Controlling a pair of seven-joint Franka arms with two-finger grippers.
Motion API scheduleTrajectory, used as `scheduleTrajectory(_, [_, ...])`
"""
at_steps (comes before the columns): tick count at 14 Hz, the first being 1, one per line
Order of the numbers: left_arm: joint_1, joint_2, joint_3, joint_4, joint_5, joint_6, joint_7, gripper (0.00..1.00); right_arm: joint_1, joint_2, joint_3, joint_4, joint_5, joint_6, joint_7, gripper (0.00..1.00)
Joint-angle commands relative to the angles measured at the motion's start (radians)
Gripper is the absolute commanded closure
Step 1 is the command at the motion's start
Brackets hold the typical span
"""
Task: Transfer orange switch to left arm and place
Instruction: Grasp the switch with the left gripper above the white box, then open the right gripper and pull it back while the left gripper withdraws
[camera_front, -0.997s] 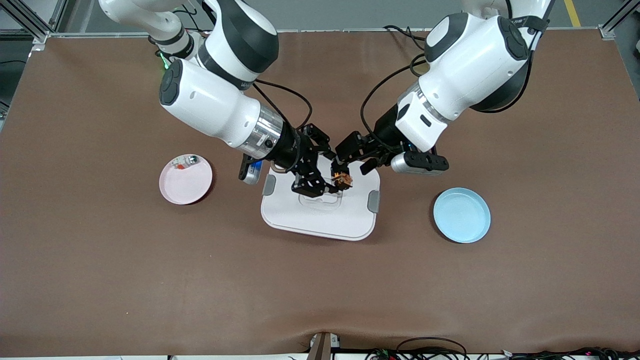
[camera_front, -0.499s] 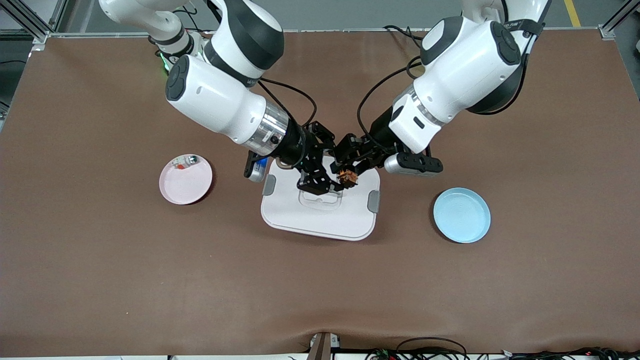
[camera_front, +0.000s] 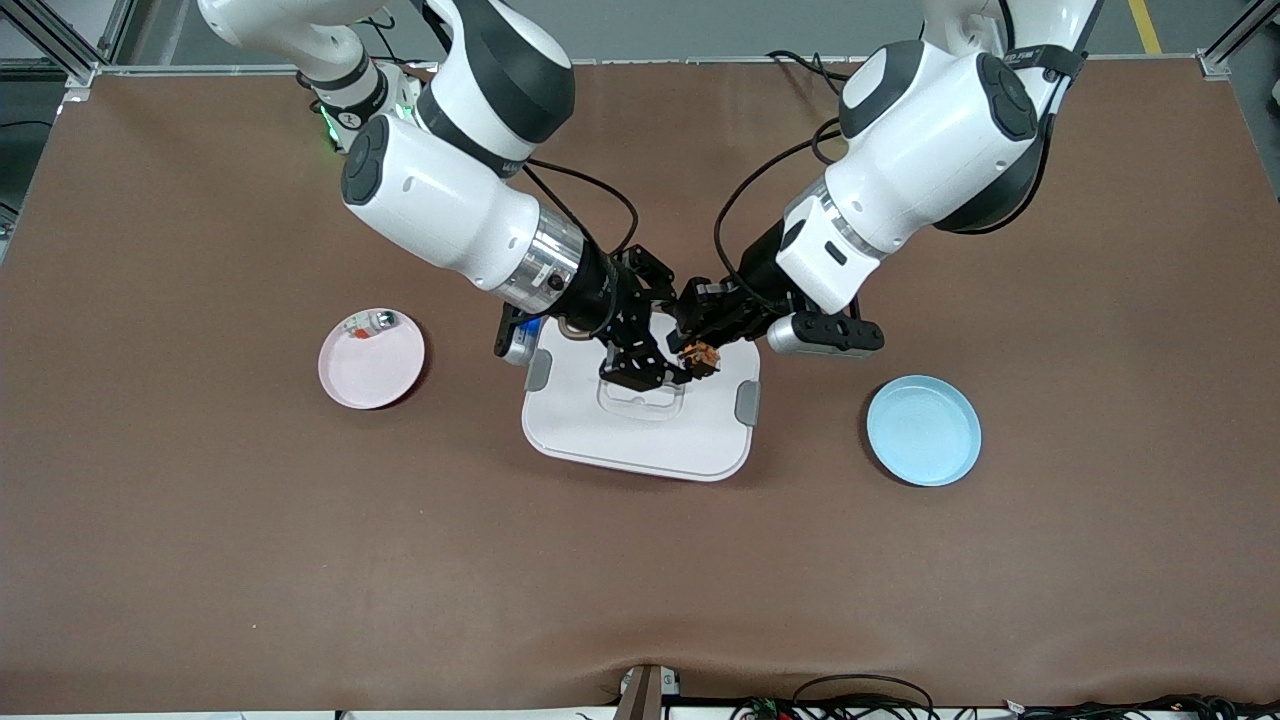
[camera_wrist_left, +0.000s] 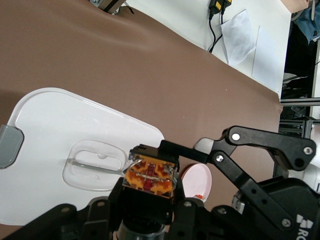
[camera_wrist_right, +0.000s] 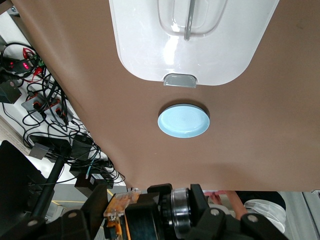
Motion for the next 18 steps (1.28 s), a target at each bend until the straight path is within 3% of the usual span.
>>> scheduleTrajectory(1, [0.014,-0.006,0.003,0.007,0.086,-0.066,0.017,1.00,0.017,0.019,-0.009,0.037,0.014,0.012,0.019,0.31])
scheduleTrajectory(2, [0.015,-0.007,0.009,0.004,0.097,-0.078,0.019,1.00,0.018,0.020,-0.010,0.037,0.013,0.017,0.012,0.00])
scheduleTrajectory(6, [0.098,-0.015,0.009,0.003,0.117,-0.182,0.115,1.00,0.005,0.022,-0.010,0.037,0.013,0.015,0.004,0.00])
scheduleTrajectory(8, [0.136,-0.020,0.009,0.001,0.120,-0.244,0.190,1.00,-0.012,0.016,-0.012,0.037,0.011,-0.024,-0.136,0.00])
scheduleTrajectory(13, [0.237,-0.023,0.009,-0.002,0.215,-0.428,0.473,1.00,-0.124,-0.035,-0.021,0.035,-0.012,-0.410,-0.577,0.00])
scheduleTrajectory(15, [0.263,-0.026,0.010,-0.013,0.291,-0.501,0.580,1.00,-0.173,-0.062,-0.020,0.035,-0.118,-0.564,-0.742,0.00])
scheduleTrajectory(18, [0.319,-0.030,0.009,-0.056,0.353,-0.534,0.762,1.00,-0.192,-0.096,-0.023,0.035,-0.352,-0.720,-0.980,0.00])
